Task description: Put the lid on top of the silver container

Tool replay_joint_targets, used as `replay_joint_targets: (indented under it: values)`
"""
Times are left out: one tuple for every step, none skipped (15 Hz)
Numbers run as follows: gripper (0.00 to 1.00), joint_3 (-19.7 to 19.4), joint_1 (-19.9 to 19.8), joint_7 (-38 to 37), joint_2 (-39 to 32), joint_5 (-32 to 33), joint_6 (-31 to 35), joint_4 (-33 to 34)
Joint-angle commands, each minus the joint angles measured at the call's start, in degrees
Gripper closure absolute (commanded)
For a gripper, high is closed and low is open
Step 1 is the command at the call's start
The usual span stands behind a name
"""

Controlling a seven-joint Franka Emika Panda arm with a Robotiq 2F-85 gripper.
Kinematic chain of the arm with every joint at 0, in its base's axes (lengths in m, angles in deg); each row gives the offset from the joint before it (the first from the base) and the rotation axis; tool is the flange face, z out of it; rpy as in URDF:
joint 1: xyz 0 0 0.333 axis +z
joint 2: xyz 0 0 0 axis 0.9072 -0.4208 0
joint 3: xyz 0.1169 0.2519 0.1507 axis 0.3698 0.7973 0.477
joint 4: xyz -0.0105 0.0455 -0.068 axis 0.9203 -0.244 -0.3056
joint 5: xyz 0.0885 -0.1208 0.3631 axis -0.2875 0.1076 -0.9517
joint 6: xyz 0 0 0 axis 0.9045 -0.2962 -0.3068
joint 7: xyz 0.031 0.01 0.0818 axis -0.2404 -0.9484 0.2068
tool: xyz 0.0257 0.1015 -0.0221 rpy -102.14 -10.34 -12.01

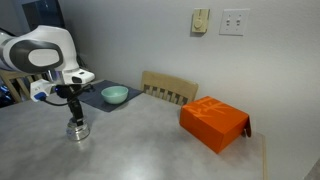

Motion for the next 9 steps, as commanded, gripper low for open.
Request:
replay_joint_targets:
  values:
    - [0.56, -0.4, 0.4, 0.2, 0.3, -0.3, 0.4, -0.4]
    - [0.31, -0.4, 0.4, 0.2, 0.4, -0.3, 0.5, -0.5]
    - [0.31, -0.4, 0.4, 0.2, 0.4, -0.3, 0.5, -0.5]
    - [0.31, -0.4, 0.4, 0.2, 0.3, -0.3, 0.5, -0.4]
    - [0.31, -0.4, 0.4, 0.2, 0.3, -0.3, 0.5, -0.4]
    - [0.31, -0.4, 0.4, 0.2, 0.3, -0.3, 0.5, -0.4]
    - [0.56, -0.4, 0.4, 0.2, 0.3, -0.3, 0.5, -0.4]
    - [0.56, -0.5, 0.4, 0.2, 0.4, -0.2, 0.8, -0.5]
    - [0.56, -0.8, 0.8, -0.5, 0.7, 0.3, 0.7, -0.6]
